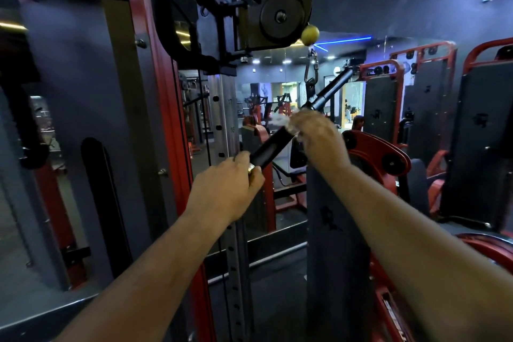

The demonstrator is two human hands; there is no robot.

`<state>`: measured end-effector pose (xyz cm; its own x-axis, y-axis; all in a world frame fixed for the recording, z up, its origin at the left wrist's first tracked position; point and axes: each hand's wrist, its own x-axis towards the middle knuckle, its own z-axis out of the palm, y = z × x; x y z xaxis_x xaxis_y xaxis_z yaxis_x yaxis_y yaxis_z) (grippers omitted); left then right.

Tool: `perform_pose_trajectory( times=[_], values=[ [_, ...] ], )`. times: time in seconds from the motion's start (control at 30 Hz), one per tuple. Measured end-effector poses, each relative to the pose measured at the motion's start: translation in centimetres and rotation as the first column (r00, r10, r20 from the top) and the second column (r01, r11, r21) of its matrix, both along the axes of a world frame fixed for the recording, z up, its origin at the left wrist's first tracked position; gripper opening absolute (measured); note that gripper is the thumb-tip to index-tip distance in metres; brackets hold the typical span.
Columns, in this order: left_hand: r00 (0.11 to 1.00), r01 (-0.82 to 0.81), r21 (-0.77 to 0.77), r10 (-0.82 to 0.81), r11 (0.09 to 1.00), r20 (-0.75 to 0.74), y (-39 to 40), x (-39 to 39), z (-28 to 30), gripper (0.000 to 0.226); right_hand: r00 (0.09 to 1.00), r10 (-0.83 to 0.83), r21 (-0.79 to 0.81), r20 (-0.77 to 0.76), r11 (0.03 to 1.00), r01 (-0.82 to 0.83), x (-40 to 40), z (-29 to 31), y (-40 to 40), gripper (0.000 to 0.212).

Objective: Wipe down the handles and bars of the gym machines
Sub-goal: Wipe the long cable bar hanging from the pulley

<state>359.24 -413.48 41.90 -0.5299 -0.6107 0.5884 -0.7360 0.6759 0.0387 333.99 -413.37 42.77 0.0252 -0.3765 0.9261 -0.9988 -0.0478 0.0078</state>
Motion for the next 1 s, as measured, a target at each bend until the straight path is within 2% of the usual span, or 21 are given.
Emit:
perform_pose_trajectory(
  times=[0.07, 0.13, 0.27, 0.5, 0.63, 0.83, 1.0],
  values=[
    [1.000, 0.018, 0.016, -0.018, 1.000, -0.013, -0.2, 0.0, 0.1, 0.042, 0.989, -0.098, 0.041, 0.108, 0.995, 0.094, -1.7, 1.9, 0.4, 0.028],
    [0.999, 0.032, 0.025, -0.032, 0.999, -0.018, -0.4, 0.0, 0.4, 0.043, 0.972, -0.096, 0.035, 0.213, 0.995, 0.090, -1.4, 3.1, 0.8, 0.025],
    [0.999, 0.049, 0.015, -0.049, 0.999, -0.018, -0.9, 0.5, 1.7, 0.039, 0.924, 0.090, -0.106, 0.372, 0.993, -0.054, 2.8, 3.8, 1.8, 0.023],
    [0.995, 0.086, -0.102, -0.090, 0.991, -0.034, -2.0, 3.3, 5.2, 0.059, 0.789, 0.436, -0.242, 0.434, 0.900, -0.363, 10.6, 6.6, 2.3, 0.024],
    [0.999, 0.026, -0.163, -0.031, 0.986, -0.027, -3.2, 7.2, 8.9, 0.066, 0.777, 0.490, -0.258, 0.396, 0.871, -0.418, 13.7, 8.7, 1.1, 0.026],
    [0.998, -0.023, -0.280, 0.008, 0.960, -0.057, -6.0, 12.8, 16.3, 0.052, 0.843, 0.465, -0.244, 0.270, 0.880, -0.407, 16.0, 11.7, -1.4, 0.026],
    [0.993, -0.026, -0.332, -0.013, 0.943, -0.116, -7.6, 13.8, 21.9, 0.046, 0.885, 0.445, -0.224, 0.139, 0.884, -0.410, 15.9, 16.5, -4.1, 0.027]
  ],
)
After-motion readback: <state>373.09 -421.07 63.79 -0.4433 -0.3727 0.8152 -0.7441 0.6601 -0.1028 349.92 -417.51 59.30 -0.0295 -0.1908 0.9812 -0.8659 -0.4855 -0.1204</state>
